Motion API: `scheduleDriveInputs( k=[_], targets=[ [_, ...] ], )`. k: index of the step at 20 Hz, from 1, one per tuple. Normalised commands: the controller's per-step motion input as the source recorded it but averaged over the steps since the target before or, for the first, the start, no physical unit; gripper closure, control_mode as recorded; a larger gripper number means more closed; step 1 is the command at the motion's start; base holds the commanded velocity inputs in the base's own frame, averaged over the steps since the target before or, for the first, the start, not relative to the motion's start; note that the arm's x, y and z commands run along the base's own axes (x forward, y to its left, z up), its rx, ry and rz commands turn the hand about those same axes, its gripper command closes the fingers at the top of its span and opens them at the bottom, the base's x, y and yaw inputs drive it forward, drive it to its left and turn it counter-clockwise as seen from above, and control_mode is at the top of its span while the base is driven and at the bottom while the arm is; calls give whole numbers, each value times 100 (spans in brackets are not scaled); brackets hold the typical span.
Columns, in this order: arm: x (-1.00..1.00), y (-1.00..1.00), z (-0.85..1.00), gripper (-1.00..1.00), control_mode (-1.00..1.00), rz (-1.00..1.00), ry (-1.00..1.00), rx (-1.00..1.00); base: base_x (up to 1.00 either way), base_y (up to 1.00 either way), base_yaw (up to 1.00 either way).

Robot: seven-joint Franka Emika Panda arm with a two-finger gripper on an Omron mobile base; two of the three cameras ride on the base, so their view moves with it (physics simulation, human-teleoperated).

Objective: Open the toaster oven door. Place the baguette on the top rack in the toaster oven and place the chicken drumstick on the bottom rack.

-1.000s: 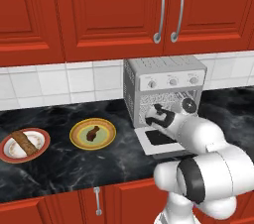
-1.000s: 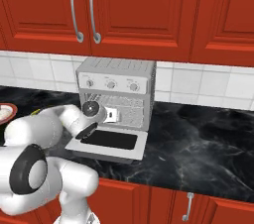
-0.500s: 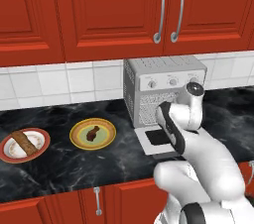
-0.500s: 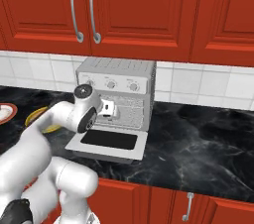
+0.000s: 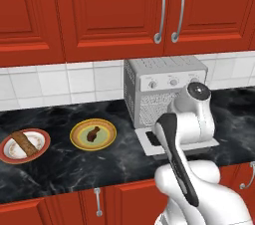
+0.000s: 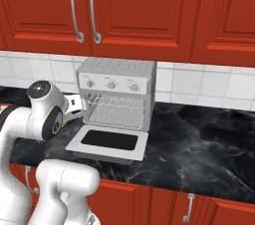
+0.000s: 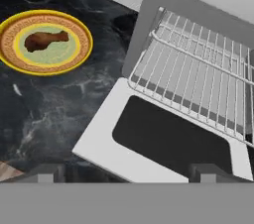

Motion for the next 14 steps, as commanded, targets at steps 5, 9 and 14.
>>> scheduleDriveInputs(
  k=[5,9,14],
  targets=[
    [-30,100,71,-100,-100,22,5,-24,0,0,0],
    [0,100,18,-100,-100,-8,31,-13,0,0,0],
    [51,100,-2,-100,-100,-25,25,-8,0,0,0]
  ],
)
